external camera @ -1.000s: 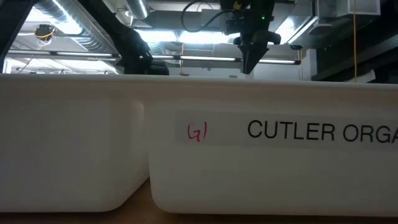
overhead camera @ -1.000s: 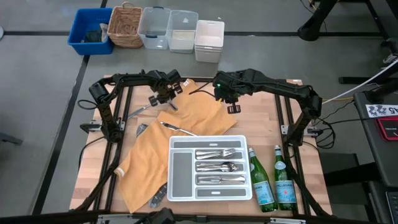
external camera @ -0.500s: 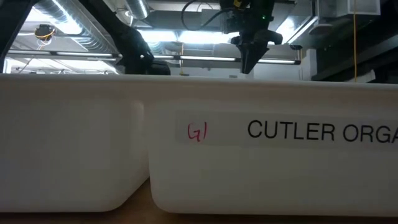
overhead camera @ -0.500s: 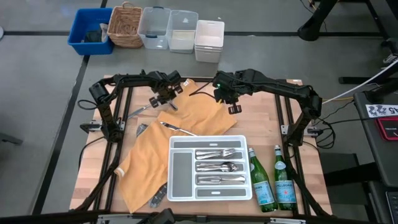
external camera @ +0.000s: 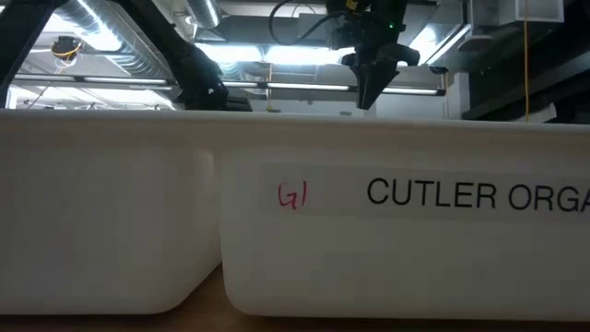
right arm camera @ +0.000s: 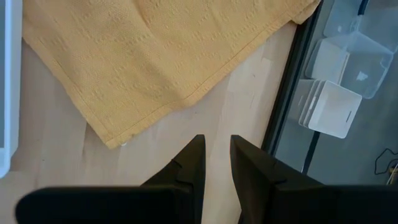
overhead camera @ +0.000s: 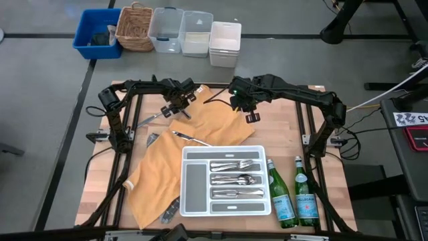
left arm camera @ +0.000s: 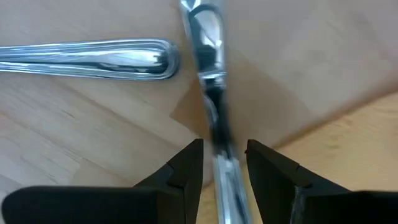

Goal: Sort silverware
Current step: Put the silver table knife into the white silverware tray

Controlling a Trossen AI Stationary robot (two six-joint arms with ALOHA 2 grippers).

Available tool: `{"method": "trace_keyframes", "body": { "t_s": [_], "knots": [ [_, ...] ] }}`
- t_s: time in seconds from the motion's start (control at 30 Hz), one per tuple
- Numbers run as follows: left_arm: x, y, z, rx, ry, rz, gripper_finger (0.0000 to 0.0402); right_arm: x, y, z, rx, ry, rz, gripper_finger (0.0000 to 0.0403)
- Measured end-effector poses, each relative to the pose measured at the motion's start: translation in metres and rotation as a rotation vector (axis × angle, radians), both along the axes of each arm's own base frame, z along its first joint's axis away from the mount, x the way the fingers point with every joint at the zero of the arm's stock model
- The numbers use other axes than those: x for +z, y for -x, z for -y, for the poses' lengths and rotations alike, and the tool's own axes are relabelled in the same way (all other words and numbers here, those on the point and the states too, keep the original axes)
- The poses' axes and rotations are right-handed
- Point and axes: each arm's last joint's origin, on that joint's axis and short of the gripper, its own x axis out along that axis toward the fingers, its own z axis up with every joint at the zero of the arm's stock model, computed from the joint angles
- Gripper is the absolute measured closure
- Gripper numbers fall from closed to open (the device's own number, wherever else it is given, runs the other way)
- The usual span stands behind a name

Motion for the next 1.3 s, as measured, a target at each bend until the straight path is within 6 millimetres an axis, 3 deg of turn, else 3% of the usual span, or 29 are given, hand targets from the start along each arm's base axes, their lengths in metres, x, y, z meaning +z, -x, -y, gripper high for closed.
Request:
{"method": "trace_keyframes", "body": {
  "t_s": [0.5, 1.3],
  "knots": [
    [-0.0086, 0.0055, 0.0042, -0.069, 0.003, -0.030, 0.0378, 0.0000, -0.0001, -0.0003, 0.004, -0.009, 0.003, 0.0325],
    [-0.0011, 0.0008, 0.0004, -0.248, -0.017, -0.024, 0.0380, -0.0001, -0.0001, -0.0003, 0.001, -0.010, 0.003, 0.0325]
  ]
}}
